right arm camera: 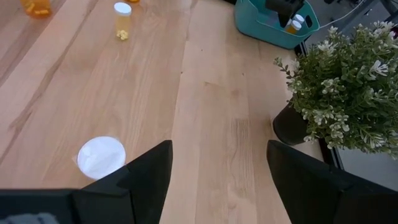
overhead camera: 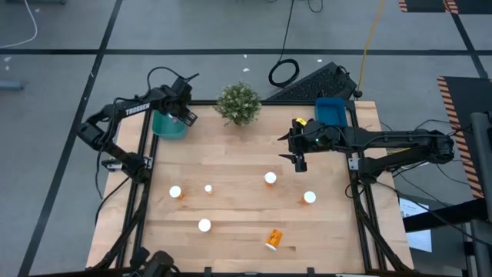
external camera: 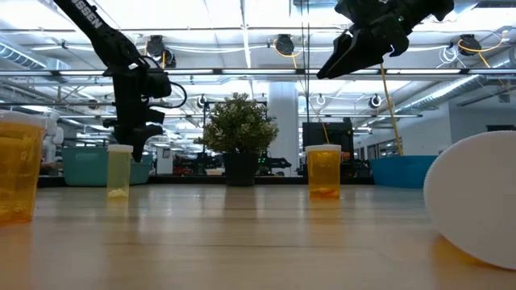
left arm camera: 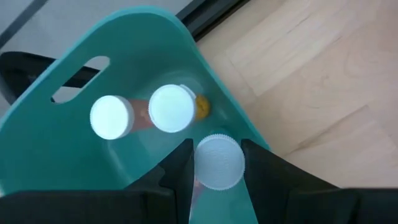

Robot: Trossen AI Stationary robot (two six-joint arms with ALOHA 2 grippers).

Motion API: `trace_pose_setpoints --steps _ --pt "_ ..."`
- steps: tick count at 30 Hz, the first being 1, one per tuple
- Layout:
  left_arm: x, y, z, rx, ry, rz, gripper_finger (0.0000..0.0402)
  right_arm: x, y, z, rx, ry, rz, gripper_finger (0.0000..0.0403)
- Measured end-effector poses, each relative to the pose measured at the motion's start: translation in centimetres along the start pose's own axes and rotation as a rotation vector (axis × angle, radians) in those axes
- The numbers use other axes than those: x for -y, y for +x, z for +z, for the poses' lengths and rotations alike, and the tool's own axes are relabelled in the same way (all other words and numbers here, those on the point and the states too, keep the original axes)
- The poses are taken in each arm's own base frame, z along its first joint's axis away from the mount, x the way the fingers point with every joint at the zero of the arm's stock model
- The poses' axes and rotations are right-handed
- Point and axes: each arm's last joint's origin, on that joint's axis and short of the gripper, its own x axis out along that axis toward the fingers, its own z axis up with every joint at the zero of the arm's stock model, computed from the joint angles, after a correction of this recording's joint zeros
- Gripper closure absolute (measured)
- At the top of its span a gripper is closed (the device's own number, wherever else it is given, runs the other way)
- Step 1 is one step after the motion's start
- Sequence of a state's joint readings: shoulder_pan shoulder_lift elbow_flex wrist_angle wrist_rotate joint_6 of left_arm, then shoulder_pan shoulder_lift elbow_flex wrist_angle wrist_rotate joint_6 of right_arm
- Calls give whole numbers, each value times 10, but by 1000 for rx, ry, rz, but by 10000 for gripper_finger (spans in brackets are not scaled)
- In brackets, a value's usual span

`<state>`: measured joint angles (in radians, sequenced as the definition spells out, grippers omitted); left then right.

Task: Pick and place medicine bottles into bin by pill shape (circle, oval)
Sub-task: Put the blue pill bottle into the green bin

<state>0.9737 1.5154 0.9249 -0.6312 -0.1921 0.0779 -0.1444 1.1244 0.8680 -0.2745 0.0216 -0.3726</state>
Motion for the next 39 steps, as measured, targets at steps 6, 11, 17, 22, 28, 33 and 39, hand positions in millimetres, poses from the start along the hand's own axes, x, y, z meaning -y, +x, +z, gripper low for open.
trace_pose_setpoints --steps 6,11,17,22,28,33,39 --pt "0 0 0 0 7 -1 277 0 0 0 0 0 0 149" --pt "0 0 0 -1 17 -1 277 0 0 0 0 0 0 149" --pt "0 0 0 -1 21 -1 277 0 0 0 0 1 0 149" --pt "0 0 0 -1 21 -2 277 0 0 0 0 1 0 149" --pt "0 0 0 -1 21 -10 277 0 0 0 0 0 1 149" --pt "0 0 -1 -10 23 -13 277 0 0 0 0 -1 0 149" --pt "0 0 -2 -15 24 -20 277 0 0 0 0 -2 0 149"
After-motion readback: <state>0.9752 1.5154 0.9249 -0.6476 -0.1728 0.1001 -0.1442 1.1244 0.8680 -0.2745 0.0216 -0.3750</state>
